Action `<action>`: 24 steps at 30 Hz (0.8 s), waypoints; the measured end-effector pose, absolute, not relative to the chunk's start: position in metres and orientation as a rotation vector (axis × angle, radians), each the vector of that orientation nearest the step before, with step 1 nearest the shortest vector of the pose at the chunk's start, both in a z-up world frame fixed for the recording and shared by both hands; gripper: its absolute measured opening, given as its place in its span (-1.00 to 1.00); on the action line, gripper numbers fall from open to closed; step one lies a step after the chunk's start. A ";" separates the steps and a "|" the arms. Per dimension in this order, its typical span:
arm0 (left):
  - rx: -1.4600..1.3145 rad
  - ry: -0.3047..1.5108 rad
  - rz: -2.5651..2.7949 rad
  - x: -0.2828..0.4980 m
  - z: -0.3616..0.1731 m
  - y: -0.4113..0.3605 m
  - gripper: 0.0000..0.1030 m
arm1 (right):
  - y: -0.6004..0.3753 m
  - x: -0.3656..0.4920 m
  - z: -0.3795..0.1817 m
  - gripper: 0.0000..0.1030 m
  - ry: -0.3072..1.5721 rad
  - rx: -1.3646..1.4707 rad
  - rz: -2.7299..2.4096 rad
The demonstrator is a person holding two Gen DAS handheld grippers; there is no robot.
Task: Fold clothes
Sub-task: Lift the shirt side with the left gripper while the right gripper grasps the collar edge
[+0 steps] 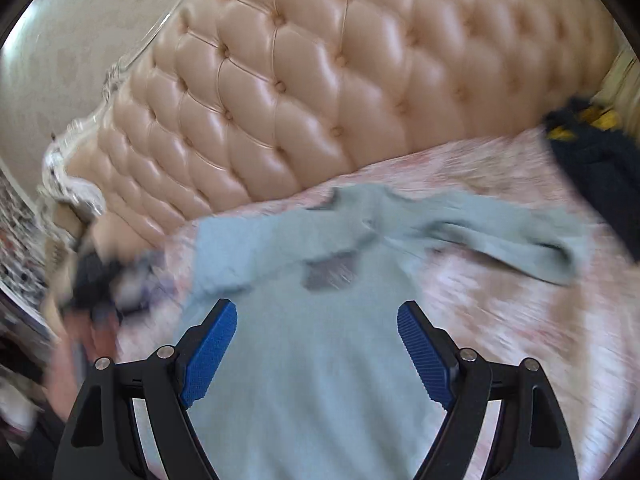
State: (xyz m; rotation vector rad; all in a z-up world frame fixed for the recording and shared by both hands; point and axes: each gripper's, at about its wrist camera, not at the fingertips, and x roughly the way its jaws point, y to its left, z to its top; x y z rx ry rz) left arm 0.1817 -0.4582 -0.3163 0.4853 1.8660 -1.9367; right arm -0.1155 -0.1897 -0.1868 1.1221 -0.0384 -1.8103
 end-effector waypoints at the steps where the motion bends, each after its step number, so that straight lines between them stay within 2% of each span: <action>1: 0.459 1.920 -1.918 0.184 -0.327 -0.457 -0.18 | -0.207 -0.123 -0.189 0.63 -0.069 1.140 -1.771; 3: 0.401 2.018 -1.888 0.187 -0.347 -0.456 -0.33 | -0.242 -0.129 -0.187 0.63 -0.053 1.151 -1.727; 8: 0.275 2.147 -1.849 0.177 -0.356 -0.462 -0.34 | -0.325 -0.138 -0.182 0.63 0.004 1.146 -1.591; 13: 0.196 2.188 -1.769 0.172 -0.366 -0.480 -0.42 | -0.421 -0.133 -0.188 0.63 0.240 1.156 -1.454; 18: 0.213 2.132 -1.765 0.166 -0.366 -0.487 -0.44 | -0.506 -0.119 -0.210 0.63 0.499 1.195 -1.264; 22: 0.262 2.013 -1.820 0.163 -0.358 -0.484 -0.44 | -0.552 -0.118 -0.219 0.63 0.556 1.267 -1.200; 24: 0.329 1.878 -1.868 0.160 -0.351 -0.480 -0.63 | -0.577 -0.109 -0.226 0.63 0.611 1.339 -1.118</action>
